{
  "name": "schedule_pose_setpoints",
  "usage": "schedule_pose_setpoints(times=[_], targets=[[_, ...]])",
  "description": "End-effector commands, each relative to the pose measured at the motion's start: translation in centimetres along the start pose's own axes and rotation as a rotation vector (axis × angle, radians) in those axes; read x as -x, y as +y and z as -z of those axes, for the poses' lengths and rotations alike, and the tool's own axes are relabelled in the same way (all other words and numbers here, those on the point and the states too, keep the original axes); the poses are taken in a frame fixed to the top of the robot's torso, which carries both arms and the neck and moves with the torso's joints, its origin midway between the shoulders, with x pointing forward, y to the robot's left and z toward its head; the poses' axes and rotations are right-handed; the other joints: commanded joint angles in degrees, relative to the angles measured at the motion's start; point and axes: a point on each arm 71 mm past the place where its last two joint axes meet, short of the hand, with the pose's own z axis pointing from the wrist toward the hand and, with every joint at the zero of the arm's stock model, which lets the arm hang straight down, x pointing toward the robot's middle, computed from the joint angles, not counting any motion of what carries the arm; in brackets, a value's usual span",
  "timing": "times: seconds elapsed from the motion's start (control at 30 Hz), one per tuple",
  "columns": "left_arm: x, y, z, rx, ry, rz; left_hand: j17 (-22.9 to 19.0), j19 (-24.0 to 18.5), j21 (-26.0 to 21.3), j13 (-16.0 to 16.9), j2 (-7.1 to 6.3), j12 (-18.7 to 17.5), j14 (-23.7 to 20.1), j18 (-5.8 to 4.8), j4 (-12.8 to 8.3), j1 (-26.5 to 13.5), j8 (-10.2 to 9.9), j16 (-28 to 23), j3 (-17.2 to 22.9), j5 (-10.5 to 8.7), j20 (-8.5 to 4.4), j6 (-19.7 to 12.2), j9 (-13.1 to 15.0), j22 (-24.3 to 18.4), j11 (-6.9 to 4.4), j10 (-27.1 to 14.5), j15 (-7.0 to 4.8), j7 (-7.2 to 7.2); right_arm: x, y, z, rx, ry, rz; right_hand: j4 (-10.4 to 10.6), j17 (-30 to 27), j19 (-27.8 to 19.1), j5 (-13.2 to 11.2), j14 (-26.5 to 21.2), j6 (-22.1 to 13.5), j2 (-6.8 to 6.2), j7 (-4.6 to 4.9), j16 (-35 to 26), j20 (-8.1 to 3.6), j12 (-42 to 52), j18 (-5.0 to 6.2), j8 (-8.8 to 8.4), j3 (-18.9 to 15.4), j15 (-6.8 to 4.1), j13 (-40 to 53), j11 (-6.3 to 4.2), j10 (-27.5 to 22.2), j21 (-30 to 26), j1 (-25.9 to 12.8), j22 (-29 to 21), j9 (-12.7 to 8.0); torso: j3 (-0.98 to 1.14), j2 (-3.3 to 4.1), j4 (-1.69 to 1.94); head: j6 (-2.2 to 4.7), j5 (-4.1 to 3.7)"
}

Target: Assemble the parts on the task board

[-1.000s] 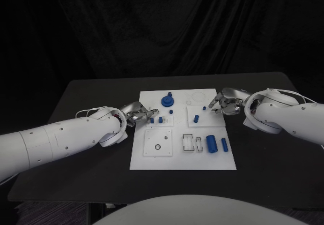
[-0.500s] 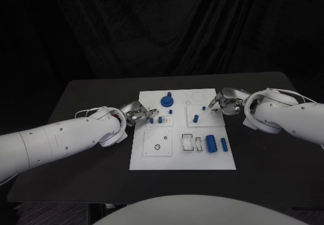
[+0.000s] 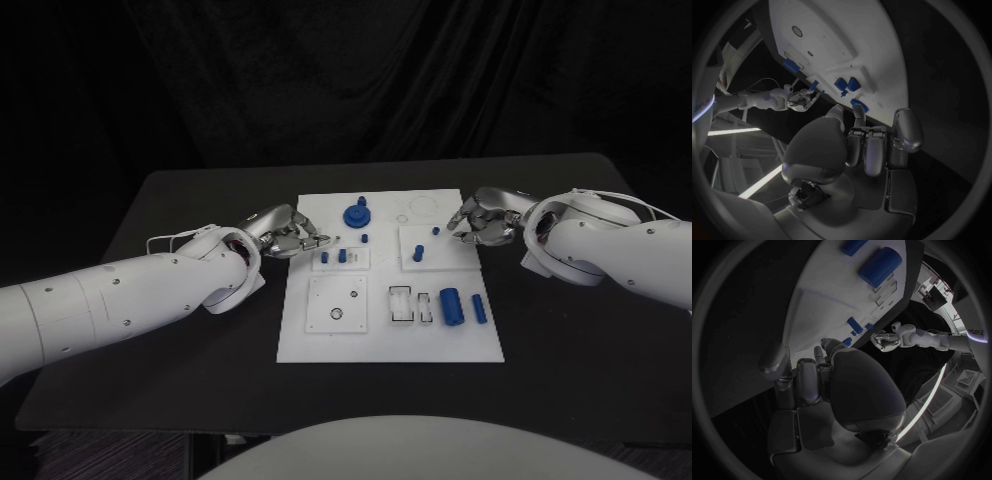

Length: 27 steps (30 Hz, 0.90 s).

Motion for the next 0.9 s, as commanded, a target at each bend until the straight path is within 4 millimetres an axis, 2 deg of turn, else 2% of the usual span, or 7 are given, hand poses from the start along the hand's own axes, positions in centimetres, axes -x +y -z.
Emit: schedule_pose_setpoints(times=[0.03, 0.1, 0.2, 0.37, 0.5, 0.7, 0.9], targets=[[1.9, -2.7, 0.0, -0.310, -0.103, -0.109, 1.1, -10.3, -10.3, 8.2, -0.57, -11.8, -8.4, 1.50, -0.1, 5.9, -2.5, -7.0, 2.7, 0.11, 1.65, -5.3, 1.5, 4.2, 2.09, -9.5, 2.38, 1.87, 0.2, 0.1, 0.3, 0.020, -0.044, -0.013, -0.1, 0.2, -0.2, 0.4, 1.4, 0.2, 0.37, -0.21, -0.1, 0.11, -0.2, 0.65, 0.10, 0.2, 0.43, 2.1, 0.17, -0.3, 0.2, -0.4, 6.8, 0.0, -0.01, 0.00, 0.00, -0.01, -0.01], [2.8, -3.6, -0.3, -0.385, -0.081, -0.130, -9.1, -18.8, -18.2, 2.8, -0.60, -24.9, -22.1, 2.12, -0.1, 10.0, -3.1, -14.0, 5.2, -0.09, 3.17, -8.6, 1.6, 3.1, 4.35, -24.1, 4.53, 2.12, 0.4, 0.2, 0.5, 0.033, -0.068, -0.022, -0.1, 0.2, -0.2, 0.4, 1.4, 0.3, 0.34, -0.23, 0.0, 0.11, -0.1, 0.62, 0.15, 0.2, 0.44, 2.2, 0.17, -0.2, 0.3, -0.4, 6.8, 0.1, -0.01, 0.00, 0.00, -0.01, 0.06], [3.9, -4.7, -0.8, -0.463, -0.015, -0.180, -5.1, -12.3, -10.0, -8.7, -1.80, -46.6, -16.1, 0.99, -0.2, 15.2, -5.8, -9.5, 9.8, -1.14, 4.34, -11.2, 1.1, 5.6, 5.60, -44.6, 5.39, 1.79, 0.7, 0.3, 0.9, 0.054, -0.106, -0.032, -0.2, 0.7, 0.2, 0.8, 1.6, 1.1, 0.25, -0.32, 0.5, 0.14, 0.2, 0.47, 0.51, 0.3, 0.51, 2.5, 0.31, 0.1, 1.0, -0.5, 7.0, 0.2, -0.01, 0.00, 0.00, -0.01, -0.01], [4.1, -5.9, -1.8, -0.507, 0.110, -0.324, -2.7, -4.8, -2.1, -23.0, -4.15, -59.2, -9.5, 0.56, -1.4, 16.9, -13.6, -6.5, 16.6, -4.85, 4.24, -15.9, -10.3, 7.5, 4.50, -50.1, 3.39, 0.49, 1.5, 0.6, 1.4, 0.089, -0.164, -0.039, -0.2, 0.8, 0.3, 1.0, 1.7, 1.2, 0.22, -0.33, 0.6, 0.15, 0.1, 0.41, 0.54, 0.3, 0.52, 2.5, 0.31, 0.1, 1.4, -0.5, 7.1, 0.3, -0.02, 0.00, 0.00, -0.01, 0.29], [3.6, -6.5, -2.9, -0.518, 0.173, -0.413, -2.2, -1.9, 0.3, -32.0, -6.12, -64.6, -6.7, 0.04, -4.8, 18.1, -13.6, -6.0, 20.8, -7.26, 3.14, -15.2, -21.0, 8.1, 2.51, -49.2, 1.56, -0.75, 2.1, 1.0, 1.6, 0.118, -0.205, -0.040, -0.1, 1.6, 0.9, 2.7, 2.1, 2.1, -0.16, -0.43, 1.4, 0.17, 0.5, 0.15, 0.81, 0.4, 0.55, 2.9, 0.38, 0.5, 2.8, -0.8, 7.6, 0.4, -0.02, 0.00, 0.00, -0.01, 0.30], [2.9, -7.6, -4.7, -0.508, 0.190, -0.467, -2.2, -1.3, 0.7, -35.3, -6.39, -65.4, -6.1, -0.07, -8.0, 18.6, -13.5, -5.8, 22.3, -9.35, 2.81, -13.5, -27.0, 8.2, 3.01, -48.9, 1.90, -4.09, 2.4, 0.9, 1.8, 0.120, -0.212, -0.045, 0.0, 2.0, 1.3, 4.0, 2.3, 2.3, -0.58, -0.49, 1.9, 0.14, 0.5, 0.03, 0.73, 0.5, 0.47, 2.9, 0.27, 0.6, 3.6, -1.0, 7.8, 0.4, -0.02, 0.00, 0.00, -0.01, -0.18], [1.9, -8.0, -6.0, -0.481, 0.209, -0.482, -1.3, -0.5, 1.7, -35.3, -7.16, -64.5, -5.3, -0.27, -8.8, 17.6, -13.4, -5.2, 21.6, -10.35, 2.78, -12.7, -29.0, 8.5, 3.51, -48.7, 2.19, -4.15, 2.4, 0.9, 1.9, 0.121, -0.209, -0.047, 0.1, 2.0, 1.3, 4.2, 2.3, 2.4, -0.63, -0.51, 1.9, 0.13, 0.5, 0.02, 0.77, 0.5, 0.47, 2.9, 0.29, 0.6, 3.7, -1.2, 7.9, 0.4, -0.02, 0.00, 0.00, -0.01, -1.25]])
